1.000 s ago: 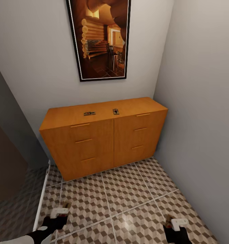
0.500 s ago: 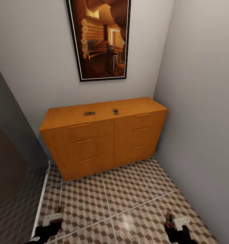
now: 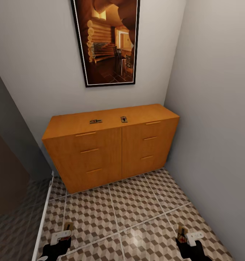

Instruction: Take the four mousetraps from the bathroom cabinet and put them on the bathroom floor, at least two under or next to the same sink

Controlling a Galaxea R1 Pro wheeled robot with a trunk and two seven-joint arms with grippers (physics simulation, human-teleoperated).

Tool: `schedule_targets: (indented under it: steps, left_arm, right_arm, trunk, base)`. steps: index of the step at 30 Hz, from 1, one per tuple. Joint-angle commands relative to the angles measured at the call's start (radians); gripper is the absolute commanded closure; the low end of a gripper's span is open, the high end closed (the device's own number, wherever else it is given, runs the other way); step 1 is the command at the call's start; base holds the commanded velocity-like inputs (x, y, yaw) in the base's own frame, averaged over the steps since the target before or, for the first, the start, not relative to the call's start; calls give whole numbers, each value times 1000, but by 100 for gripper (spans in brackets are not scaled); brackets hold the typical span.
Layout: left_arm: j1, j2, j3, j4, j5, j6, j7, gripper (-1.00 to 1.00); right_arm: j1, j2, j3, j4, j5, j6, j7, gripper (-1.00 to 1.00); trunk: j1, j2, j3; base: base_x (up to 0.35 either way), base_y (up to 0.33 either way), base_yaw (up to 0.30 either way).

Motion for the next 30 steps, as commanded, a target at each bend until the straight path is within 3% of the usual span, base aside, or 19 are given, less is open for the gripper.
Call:
schedule_targets:
  steps: [1,9,18,30]
  left_arm:
    - [-2,0,-5,4,1,-6,4,100]
    - [-1,-1,-5,4,0,-3,1,100]
    - [-1,-1,-5,4,0,0,0,100]
    - [-1,-3,-5,4,0,0,1,100]
  right_arm:
    - [-1,1,-8,0,10,-4,8,100]
    - [-1,1,-23,-1,9,-3,1,100]
    - [-1,1,-135,-2,9,-4,-14,100]
    - [-1,2,-141,-1,10,-12,-13,100]
  trunk:
    - [0,0,-1]
    - [0,0,-1]
    - [0,0,-1]
    - [0,0,-1]
  base:
    - [0,0,0]
    - [0,0,0]
    - [0,0,0]
    - [0,0,0]
